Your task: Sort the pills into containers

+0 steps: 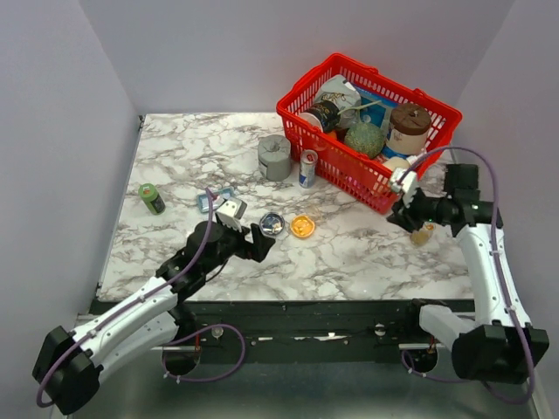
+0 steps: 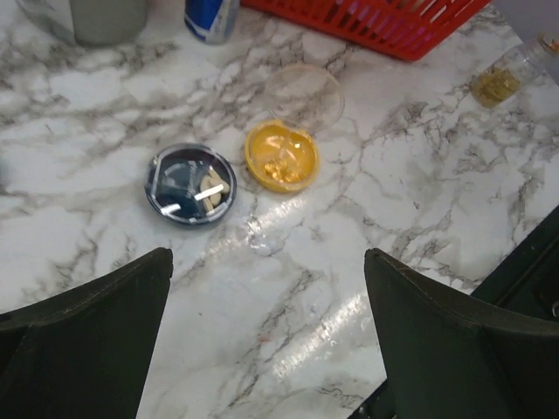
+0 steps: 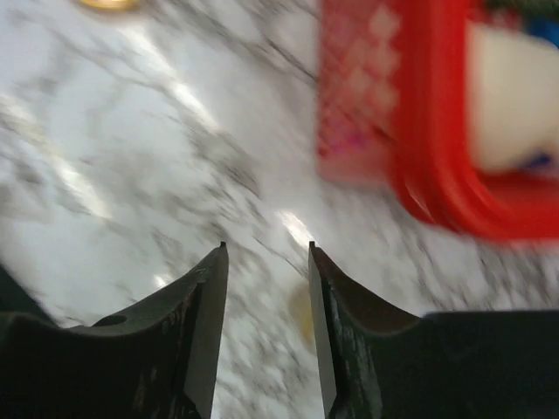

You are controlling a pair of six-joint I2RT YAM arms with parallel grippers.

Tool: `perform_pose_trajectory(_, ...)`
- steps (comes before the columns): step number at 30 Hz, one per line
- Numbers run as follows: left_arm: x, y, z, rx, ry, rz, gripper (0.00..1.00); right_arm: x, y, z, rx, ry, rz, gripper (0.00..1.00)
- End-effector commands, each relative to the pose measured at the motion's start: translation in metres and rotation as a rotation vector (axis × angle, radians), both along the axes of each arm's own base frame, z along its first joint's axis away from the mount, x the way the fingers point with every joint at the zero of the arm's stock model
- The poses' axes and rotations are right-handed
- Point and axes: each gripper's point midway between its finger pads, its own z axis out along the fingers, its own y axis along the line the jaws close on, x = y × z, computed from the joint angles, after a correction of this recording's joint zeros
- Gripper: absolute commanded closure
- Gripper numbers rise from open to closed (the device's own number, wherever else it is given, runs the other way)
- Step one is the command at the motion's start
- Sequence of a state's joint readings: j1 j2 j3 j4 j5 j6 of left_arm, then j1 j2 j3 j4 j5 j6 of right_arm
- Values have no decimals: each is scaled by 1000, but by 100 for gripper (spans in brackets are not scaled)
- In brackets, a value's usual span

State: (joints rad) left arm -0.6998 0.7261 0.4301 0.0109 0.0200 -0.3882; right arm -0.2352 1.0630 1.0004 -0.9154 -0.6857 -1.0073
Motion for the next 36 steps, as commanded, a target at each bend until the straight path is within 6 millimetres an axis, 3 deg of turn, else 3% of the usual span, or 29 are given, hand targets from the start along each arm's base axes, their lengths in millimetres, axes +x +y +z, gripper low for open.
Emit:
perform_pose_trajectory(1,-1,-23,-16,-221,120,-2,12,-22,98,6,78,-43,364,59)
perform_pose_trajectory(3,2,-28,-30,-228,176,4,18,-3,120,8,55,-102,390,67)
perform_pose_trajectory(5,2,-32,-39,-233,216,5,34,10,143,-10,-21,-73,397,74)
perform_pose_trajectory(6,4,-35,-45,-243,250,12,40,21,148,-14,-48,-76,376,77)
perform_pose_trajectory(7,4,-35,-51,-246,273,23,54,42,156,-8,-100,-125,334,77)
perform_pose_trajectory(8,5,-36,-55,-246,288,30,59,53,159,-27,-120,-66,301,79)
perform_pose_trajectory(9,6,-36,-64,-236,310,42,62,65,164,-29,-127,-62,277,80)
perform_pose_trajectory(10,6,-36,-69,-236,328,54,72,78,166,-25,-137,-74,243,80)
perform_pose_trajectory(11,7,-36,-73,-231,339,62,75,85,169,-40,-152,-37,232,80)
perform_pose_trajectory(14,11,-38,-86,-209,371,76,76,101,176,-50,-196,-70,213,80)
perform_pose_trajectory(18,16,-44,-103,-180,406,74,77,105,187,-70,-208,-34,236,80)
perform_pose_trajectory(24,28,-60,-119,-151,452,55,78,99,211,-77,-195,-16,292,80)
perform_pose_trajectory(36,43,-77,-136,-125,513,59,78,53,251,-90,-99,127,441,80)
